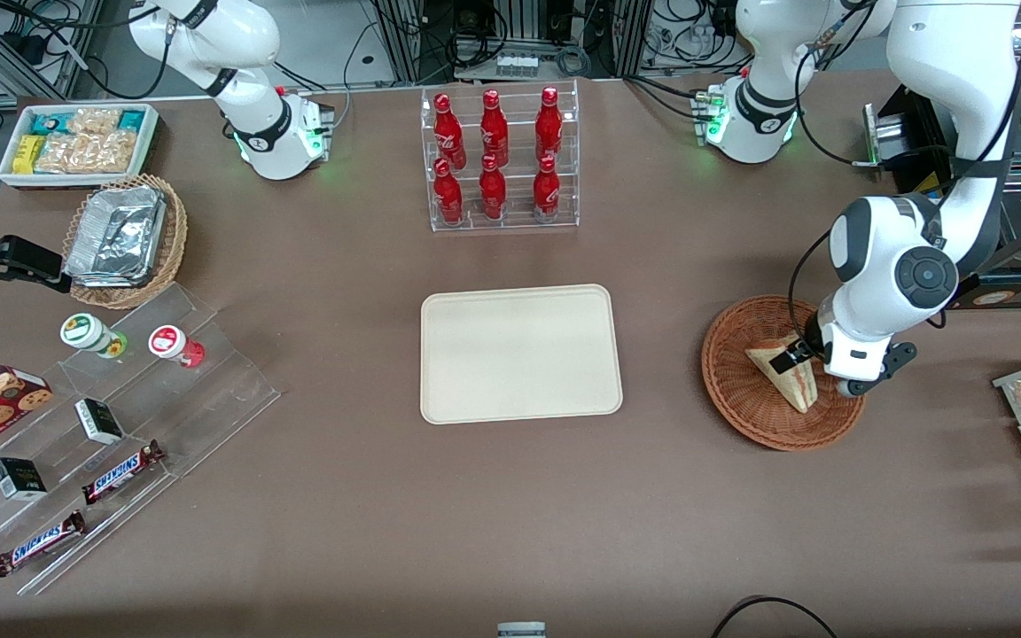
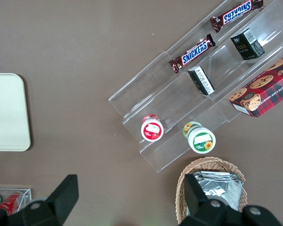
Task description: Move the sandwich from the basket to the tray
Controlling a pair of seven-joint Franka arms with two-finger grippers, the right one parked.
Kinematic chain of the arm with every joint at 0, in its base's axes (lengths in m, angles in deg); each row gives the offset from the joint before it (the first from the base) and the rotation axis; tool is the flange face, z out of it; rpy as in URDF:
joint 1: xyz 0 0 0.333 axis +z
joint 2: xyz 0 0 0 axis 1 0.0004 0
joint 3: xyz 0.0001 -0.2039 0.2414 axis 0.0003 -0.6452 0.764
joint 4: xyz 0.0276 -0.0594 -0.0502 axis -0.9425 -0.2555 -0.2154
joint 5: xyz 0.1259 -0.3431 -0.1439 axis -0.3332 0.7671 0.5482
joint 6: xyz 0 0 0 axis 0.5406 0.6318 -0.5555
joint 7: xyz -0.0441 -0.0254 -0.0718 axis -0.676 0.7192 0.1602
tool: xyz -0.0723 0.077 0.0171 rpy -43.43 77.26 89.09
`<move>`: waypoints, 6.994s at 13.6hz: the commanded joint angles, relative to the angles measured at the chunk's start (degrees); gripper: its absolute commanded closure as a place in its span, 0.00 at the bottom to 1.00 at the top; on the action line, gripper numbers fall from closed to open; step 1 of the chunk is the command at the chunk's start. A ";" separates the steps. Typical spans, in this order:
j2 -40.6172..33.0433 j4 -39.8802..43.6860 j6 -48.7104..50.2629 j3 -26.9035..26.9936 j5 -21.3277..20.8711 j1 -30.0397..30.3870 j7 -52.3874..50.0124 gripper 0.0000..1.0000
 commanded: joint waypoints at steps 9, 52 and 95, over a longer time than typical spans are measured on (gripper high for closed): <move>1.89 -0.80 -1.43 -0.27 0.07 -0.38 -2.36 0.80; 32.83 46.40 20.37 -24.88 -17.24 -23.05 -23.45 1.00; 6.46 44.74 41.73 -2.57 -2.39 -22.17 1.85 0.00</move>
